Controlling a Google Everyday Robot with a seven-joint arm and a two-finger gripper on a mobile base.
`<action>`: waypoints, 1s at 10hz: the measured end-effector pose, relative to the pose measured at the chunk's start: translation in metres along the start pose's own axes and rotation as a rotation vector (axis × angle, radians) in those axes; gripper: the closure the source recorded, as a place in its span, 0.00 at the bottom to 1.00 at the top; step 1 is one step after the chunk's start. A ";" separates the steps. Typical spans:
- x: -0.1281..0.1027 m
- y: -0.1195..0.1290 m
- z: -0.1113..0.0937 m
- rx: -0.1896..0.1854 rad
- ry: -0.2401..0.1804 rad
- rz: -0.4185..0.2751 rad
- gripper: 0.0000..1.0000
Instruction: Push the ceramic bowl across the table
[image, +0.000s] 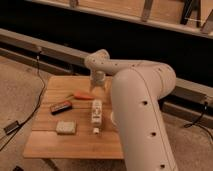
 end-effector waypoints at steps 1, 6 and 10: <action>-0.005 -0.004 0.003 0.008 0.003 -0.026 0.35; -0.035 -0.033 0.014 0.091 0.033 -0.233 0.35; -0.061 -0.052 0.022 0.168 0.034 -0.350 0.35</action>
